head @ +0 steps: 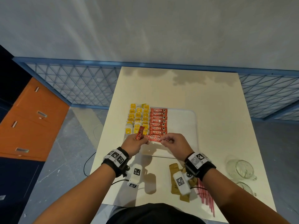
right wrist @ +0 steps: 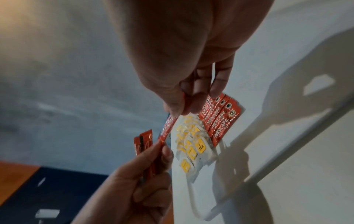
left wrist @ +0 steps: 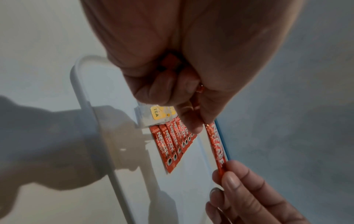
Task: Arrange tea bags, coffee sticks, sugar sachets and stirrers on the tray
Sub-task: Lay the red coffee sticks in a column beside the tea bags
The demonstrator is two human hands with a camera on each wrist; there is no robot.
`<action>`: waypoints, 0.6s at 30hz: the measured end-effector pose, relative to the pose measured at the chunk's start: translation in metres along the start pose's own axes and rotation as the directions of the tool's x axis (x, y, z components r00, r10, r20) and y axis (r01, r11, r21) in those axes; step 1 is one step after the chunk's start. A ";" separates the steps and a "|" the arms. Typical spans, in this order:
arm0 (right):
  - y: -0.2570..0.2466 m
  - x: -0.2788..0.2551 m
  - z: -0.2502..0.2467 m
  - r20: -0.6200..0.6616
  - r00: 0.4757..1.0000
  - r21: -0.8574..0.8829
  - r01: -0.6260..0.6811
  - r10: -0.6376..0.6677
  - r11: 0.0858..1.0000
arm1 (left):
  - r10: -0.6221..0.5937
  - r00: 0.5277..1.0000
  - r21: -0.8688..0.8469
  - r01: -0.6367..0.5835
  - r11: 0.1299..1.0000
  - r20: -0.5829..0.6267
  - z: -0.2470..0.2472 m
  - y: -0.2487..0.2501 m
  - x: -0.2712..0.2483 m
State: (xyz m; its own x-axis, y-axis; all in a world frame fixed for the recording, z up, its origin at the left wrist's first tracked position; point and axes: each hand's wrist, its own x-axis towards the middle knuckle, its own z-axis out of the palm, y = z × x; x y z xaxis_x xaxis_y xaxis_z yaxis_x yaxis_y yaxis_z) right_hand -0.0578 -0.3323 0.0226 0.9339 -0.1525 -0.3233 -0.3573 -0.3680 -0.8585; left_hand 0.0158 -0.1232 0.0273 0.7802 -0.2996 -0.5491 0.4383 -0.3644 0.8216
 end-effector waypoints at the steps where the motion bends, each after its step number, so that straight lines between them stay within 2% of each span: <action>1: 0.000 0.001 0.000 -0.015 1.000 0.047 -0.014 0.014 0.999 | 0.006 1.000 0.000 -0.006 1.000 0.004 -0.001 0.000 0.001; 4: -0.001 0.005 0.002 -0.070 0.993 0.168 -0.078 0.091 0.983 | 0.016 1.000 -0.022 -0.016 1.000 0.005 -0.004 -0.001 0.006; 7: 0.003 0.008 0.004 -0.103 0.982 0.191 -0.139 0.160 0.972 | 0.020 1.000 -0.026 -0.019 0.999 0.005 -0.005 -0.005 0.012; 12: 0.016 0.018 0.006 -0.128 0.971 0.181 -0.176 0.200 0.968 | -0.010 1.000 0.018 0.010 1.000 0.016 -0.009 -0.011 0.023; 18: 0.043 0.025 0.016 -0.173 0.952 0.070 -0.243 0.252 0.968 | -0.065 0.997 -0.003 0.065 0.998 0.036 -0.021 -0.024 0.031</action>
State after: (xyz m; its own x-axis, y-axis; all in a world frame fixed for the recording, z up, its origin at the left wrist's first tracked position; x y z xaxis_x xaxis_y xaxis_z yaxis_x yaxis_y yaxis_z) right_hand -0.0495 -0.3369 -0.0286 0.7975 -0.3962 -0.4551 -0.5717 -0.2549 -0.7799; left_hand 0.0386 -0.1054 -0.0065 0.7335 -0.3066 -0.6066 0.4895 -0.3810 0.7844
